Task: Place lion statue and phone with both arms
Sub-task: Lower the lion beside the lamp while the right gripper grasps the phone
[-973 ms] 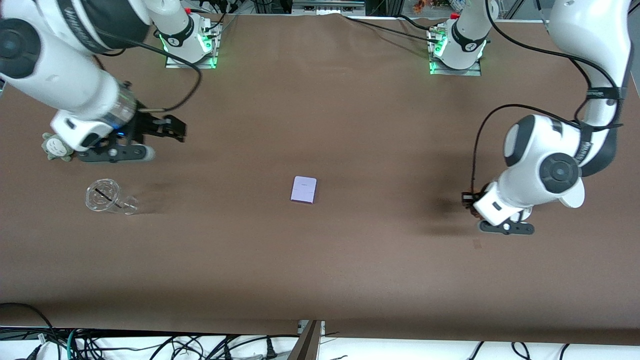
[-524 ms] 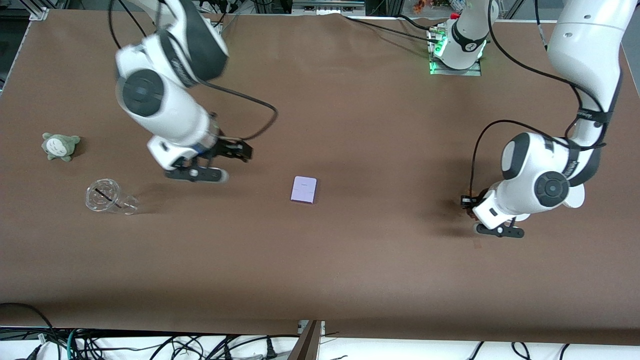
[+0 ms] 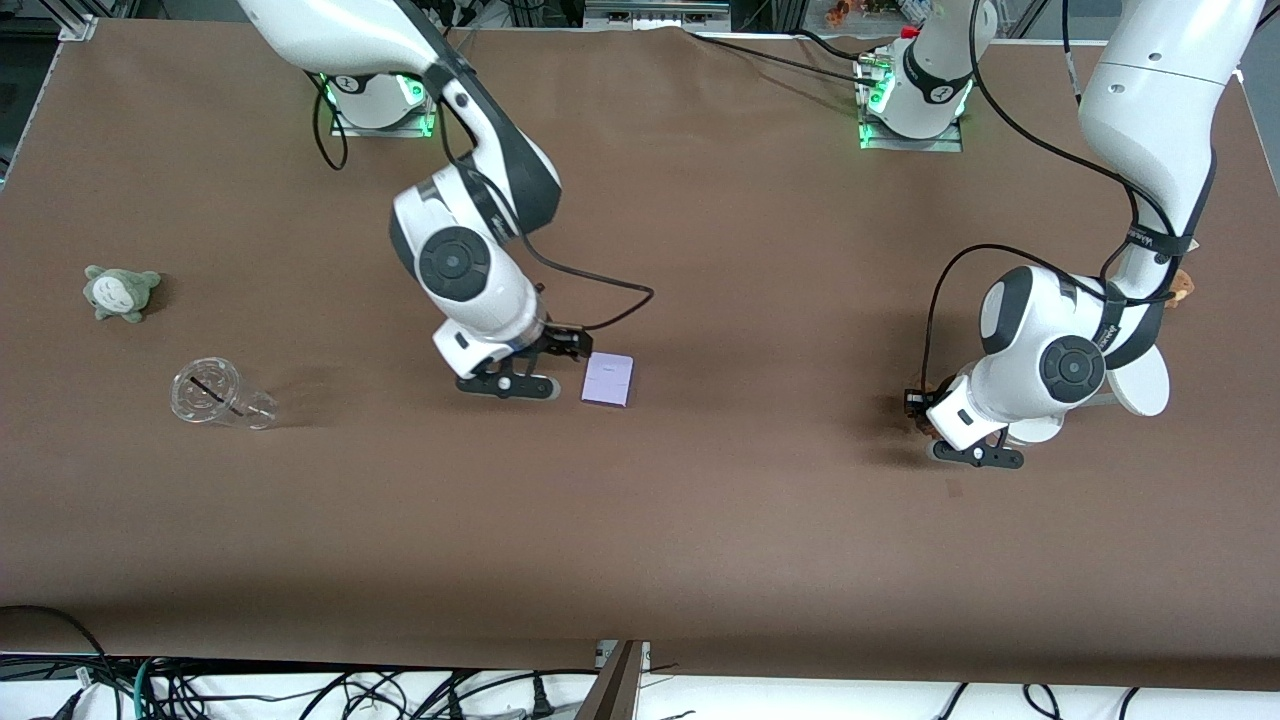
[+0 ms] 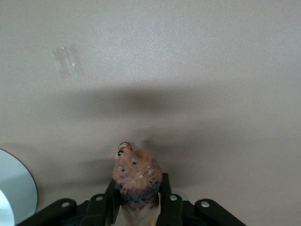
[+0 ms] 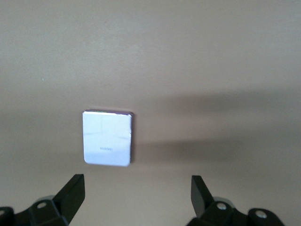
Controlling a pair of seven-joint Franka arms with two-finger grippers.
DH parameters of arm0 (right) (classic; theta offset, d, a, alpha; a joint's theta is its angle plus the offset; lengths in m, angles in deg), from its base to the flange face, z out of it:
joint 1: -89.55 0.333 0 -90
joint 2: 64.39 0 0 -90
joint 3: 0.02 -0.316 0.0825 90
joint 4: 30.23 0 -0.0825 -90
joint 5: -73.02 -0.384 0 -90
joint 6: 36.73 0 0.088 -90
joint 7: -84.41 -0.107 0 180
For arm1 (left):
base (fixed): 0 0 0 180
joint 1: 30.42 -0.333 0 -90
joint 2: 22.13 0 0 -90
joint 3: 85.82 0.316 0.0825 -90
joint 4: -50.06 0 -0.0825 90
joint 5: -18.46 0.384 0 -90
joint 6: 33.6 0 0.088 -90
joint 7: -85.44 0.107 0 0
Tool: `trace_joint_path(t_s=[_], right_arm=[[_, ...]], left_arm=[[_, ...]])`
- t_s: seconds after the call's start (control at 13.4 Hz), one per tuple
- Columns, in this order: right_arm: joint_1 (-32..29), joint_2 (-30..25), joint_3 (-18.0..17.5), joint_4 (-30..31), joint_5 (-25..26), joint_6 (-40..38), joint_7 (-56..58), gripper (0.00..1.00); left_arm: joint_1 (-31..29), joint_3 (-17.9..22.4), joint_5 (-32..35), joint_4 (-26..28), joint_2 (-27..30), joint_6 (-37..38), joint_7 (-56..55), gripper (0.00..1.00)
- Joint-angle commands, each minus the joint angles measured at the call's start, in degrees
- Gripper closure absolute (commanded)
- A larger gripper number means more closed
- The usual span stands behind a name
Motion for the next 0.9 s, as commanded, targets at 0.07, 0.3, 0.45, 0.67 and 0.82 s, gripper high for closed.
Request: trace_joint_path(t_s=[0.07, 0.3, 0.45, 0.67, 0.82], right_arm=[[1.99, 4.76, 0.47, -0.91, -0.09, 7.33, -1.00, 0.00], [3.31, 8.10, 0.47, -1.00, -0.09, 14.27, -3.11, 0.00], [3.58, 9.95, 0.47, -2.57, 0.00, 15.26, -3.11, 0.00], [4.45, 12.15, 0.74, -3.28, 0.00, 16.57, -3.29, 0.00], [4.72, 13.38, 0.82, -3.28, 0.00, 17.98, -3.20, 0.00]], left_arm=[[-0.63, 0.04, 0.00, 0.66, 0.48, -0.41, 1.21, 0.58], [-0.55, 0.04, 0.00, 0.13, 1.26, 0.47, 0.94, 0.00], [-0.37, 0.04, 0.00, -1.18, 3.45, 3.88, 0.68, 0.00], [-0.11, -0.49, 0.00, -7.93, 7.06, 16.07, 0.68, 0.00], [0.16, -0.75, -0.09, -12.59, 7.68, 23.91, 0.76, 0.00]])
